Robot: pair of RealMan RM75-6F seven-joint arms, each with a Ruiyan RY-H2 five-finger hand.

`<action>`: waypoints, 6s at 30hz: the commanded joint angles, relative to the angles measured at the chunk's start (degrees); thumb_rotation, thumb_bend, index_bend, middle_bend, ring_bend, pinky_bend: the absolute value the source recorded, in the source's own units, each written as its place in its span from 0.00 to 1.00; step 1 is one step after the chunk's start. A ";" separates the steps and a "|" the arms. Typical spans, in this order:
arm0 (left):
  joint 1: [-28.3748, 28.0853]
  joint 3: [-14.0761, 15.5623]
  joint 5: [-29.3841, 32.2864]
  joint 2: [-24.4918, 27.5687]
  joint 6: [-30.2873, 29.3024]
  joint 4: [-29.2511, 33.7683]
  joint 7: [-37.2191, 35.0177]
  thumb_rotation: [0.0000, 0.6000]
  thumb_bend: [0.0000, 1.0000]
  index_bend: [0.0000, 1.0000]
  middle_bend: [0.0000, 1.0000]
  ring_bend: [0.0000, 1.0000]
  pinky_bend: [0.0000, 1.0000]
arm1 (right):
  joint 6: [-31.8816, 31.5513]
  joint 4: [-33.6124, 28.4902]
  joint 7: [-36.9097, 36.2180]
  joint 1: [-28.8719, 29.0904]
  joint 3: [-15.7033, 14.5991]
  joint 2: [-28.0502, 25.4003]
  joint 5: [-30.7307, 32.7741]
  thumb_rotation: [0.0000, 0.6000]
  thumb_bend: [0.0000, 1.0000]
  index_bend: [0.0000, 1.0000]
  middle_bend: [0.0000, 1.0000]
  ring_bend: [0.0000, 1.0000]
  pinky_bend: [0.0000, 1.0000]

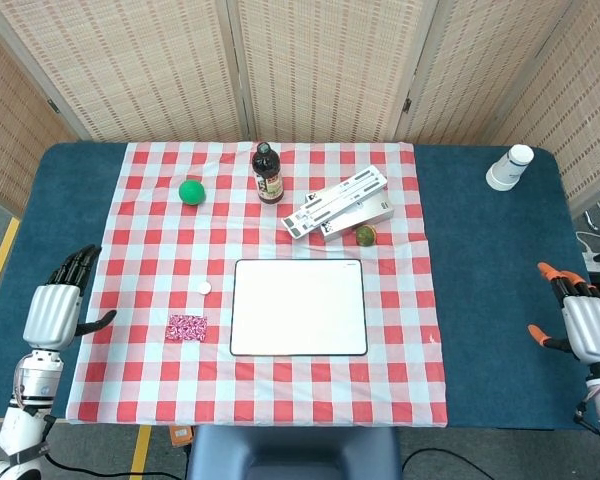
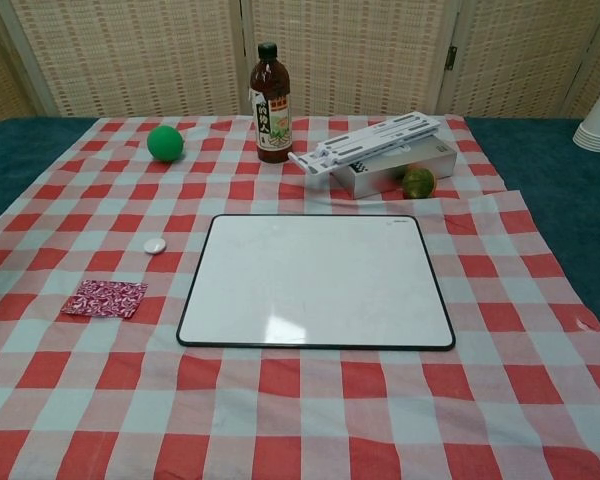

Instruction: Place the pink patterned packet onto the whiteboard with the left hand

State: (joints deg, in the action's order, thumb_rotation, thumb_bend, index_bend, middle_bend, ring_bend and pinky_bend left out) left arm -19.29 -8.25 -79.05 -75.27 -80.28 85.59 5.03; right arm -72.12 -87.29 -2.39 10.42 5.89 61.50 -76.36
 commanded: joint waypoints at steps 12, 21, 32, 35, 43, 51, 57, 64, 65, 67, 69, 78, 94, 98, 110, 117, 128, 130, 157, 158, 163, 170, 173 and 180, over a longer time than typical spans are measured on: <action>-6.11 3.09 11.00 4.17 18.49 11.77 18.09 1.00 0.26 0.29 1.00 1.00 0.95 | 1.04 0.69 -0.90 0.85 0.24 -0.15 -0.16 1.00 0.15 0.10 0.18 0.15 0.26; -8.09 0.53 18.38 -1.71 16.23 9.13 24.35 1.00 0.26 0.31 1.00 1.00 0.96 | 0.89 0.27 -0.88 0.61 -0.53 -0.44 -1.13 1.00 0.15 0.10 0.18 0.15 0.26; -10.50 0.76 25.65 -2.57 17.10 14.29 30.35 1.00 0.26 0.26 1.00 1.00 0.96 | 0.76 0.19 -0.87 0.50 -0.66 -0.48 -1.14 1.00 0.15 0.10 0.18 0.16 0.26; -10.98 1.02 25.69 -2.91 17.20 15.18 30.21 1.00 0.26 0.21 1.00 1.00 0.96 | 0.80 0.25 -0.81 0.55 -0.66 -0.41 -1.12 1.00 0.15 0.10 0.18 0.16 0.26; -11.61 1.37 26.08 -6.51 15.99 11.71 29.75 1.00 0.26 0.25 1.00 1.00 0.96 | 0.88 0.30 -0.89 0.58 -0.69 -0.42 -1.09 1.00 0.15 0.10 0.18 0.16 0.26; -12.59 1.46 27.84 -7.02 17.32 11.39 29.06 1.00 0.27 0.29 1.00 1.00 0.96 | 0.80 0.29 -1.17 0.55 -0.65 -0.56 -1.06 1.00 0.15 0.10 0.18 0.16 0.26; -13.68 1.70 31.18 -6.23 20.21 12.71 28.47 1.00 0.27 0.26 1.00 1.00 0.96 | 0.26 0.27 -1.38 0.30 -0.61 -0.63 -1.18 1.00 0.15 0.10 0.18 0.16 0.26; -14.45 2.10 32.03 -7.03 19.39 12.10 28.95 1.00 0.26 0.25 1.00 1.00 0.96 | -1.09 0.26 -1.05 -0.03 -1.08 -0.52 -2.86 1.00 0.15 0.10 0.18 0.16 0.26; -14.52 2.13 32.14 -7.11 19.27 12.04 28.88 1.00 0.26 0.25 1.00 1.00 0.96 | -1.64 0.31 -0.89 -0.18 -1.16 -0.40 -3.27 1.00 0.15 0.10 0.18 0.15 0.26; -14.64 2.17 32.30 -7.10 19.22 11.93 28.73 1.00 0.26 0.25 1.00 1.00 0.96 | -2.83 0.57 -0.59 -0.42 -1.21 -0.05 -4.14 1.00 0.15 0.09 0.18 0.11 0.26; -14.71 2.22 32.42 -7.03 19.11 11.82 28.48 1.00 0.26 0.25 1.00 1.00 0.96 | -4.86 1.44 -0.54 -0.76 -1.24 0.76 -5.72 1.00 0.15 0.09 0.18 0.07 0.26; -14.97 2.17 32.46 -6.23 18.39 12.43 27.98 1.00 0.26 0.25 1.00 1.00 0.96 | -4.95 2.50 -0.60 -0.80 -1.92 1.11 -6.92 1.00 0.15 0.08 0.14 0.00 0.26; -16.30 2.80 36.27 -6.95 19.52 10.57 28.45 1.00 0.26 0.27 1.00 1.00 0.96 | -4.10 1.64 -0.20 -0.63 -1.61 0.72 -5.78 1.00 0.15 0.08 0.14 0.00 0.26; -16.47 2.91 36.60 -7.42 19.66 9.91 28.08 1.00 0.26 0.29 1.00 1.00 0.96 | -3.74 1.57 -0.14 -0.52 -1.57 0.65 -5.53 1.00 0.15 0.08 0.14 0.00 0.26; -17.13 3.51 37.83 -8.43 20.85 8.11 27.73 1.00 0.26 0.30 1.00 1.00 0.97 | -3.74 1.77 -0.58 -0.43 -1.49 0.67 -5.62 1.00 0.15 0.08 0.14 0.00 0.26; -17.18 3.35 37.96 -8.52 20.83 7.58 26.89 1.00 0.26 0.31 1.00 1.00 0.97 | -3.90 1.64 -0.40 -0.52 -1.39 0.75 -5.37 1.00 0.15 0.08 0.14 0.00 0.26; -17.46 3.74 38.35 -8.93 21.57 6.46 26.49 1.00 0.26 0.33 1.00 1.00 0.97 | -3.96 1.50 -0.24 -0.57 -1.16 0.79 -4.95 1.00 0.15 0.08 0.14 0.00 0.26; -17.56 3.74 38.55 -9.03 21.74 6.28 26.49 1.00 0.26 0.33 1.00 1.00 0.97 | -4.04 1.46 -0.25 -0.62 -1.16 0.75 -4.96 1.00 0.15 0.08 0.14 0.00 0.26; -18.44 2.37 37.52 -7.35 19.53 9.41 26.93 1.00 0.26 0.39 1.00 1.00 0.97 | -3.34 1.60 -0.54 -0.34 -0.98 0.70 -4.56 1.00 0.15 0.08 0.14 0.00 0.26; -18.89 2.00 37.50 -7.23 19.29 10.09 27.49 1.00 0.26 0.39 1.00 1.00 0.97 | -3.32 1.59 -0.52 -0.33 -0.98 0.70 -4.55 1.00 0.15 0.08 0.14 0.00 0.26; -22.20 -0.27 38.79 -8.21 18.33 13.27 31.56 1.00 0.26 0.39 1.00 1.00 0.97 | -3.09 1.60 -0.47 -0.26 -0.96 0.67 -4.37 1.00 0.15 0.08 0.14 0.00 0.26; -29.45 -4.68 48.03 -12.96 18.12 13.50 38.74 1.00 0.26 0.39 1.00 1.00 0.97 | -3.42 1.70 -1.30 -0.48 -0.90 0.28 -4.42 1.00 0.15 0.08 0.14 0.00 0.26; -32.44 -5.83 51.44 -16.10 17.60 11.52 41.26 1.00 0.26 0.39 1.00 1.00 0.97 | -3.61 1.72 -1.95 -0.65 -0.91 -0.12 -4.52 1.00 0.15 0.08 0.14 0.00 0.26; -37.64 -7.69 57.53 -22.72 19.27 3.86 43.24 1.00 0.26 0.40 1.00 1.00 0.97 | -4.45 1.94 -3.52 -0.99 -0.89 -0.61 -5.17 1.00 0.15 0.08 0.14 0.00 0.26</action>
State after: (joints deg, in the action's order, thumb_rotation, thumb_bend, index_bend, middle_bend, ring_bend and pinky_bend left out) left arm -55.19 -15.17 -23.23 -95.88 -61.45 91.76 47.32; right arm -76.54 -85.41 -5.83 9.46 4.98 60.92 -81.51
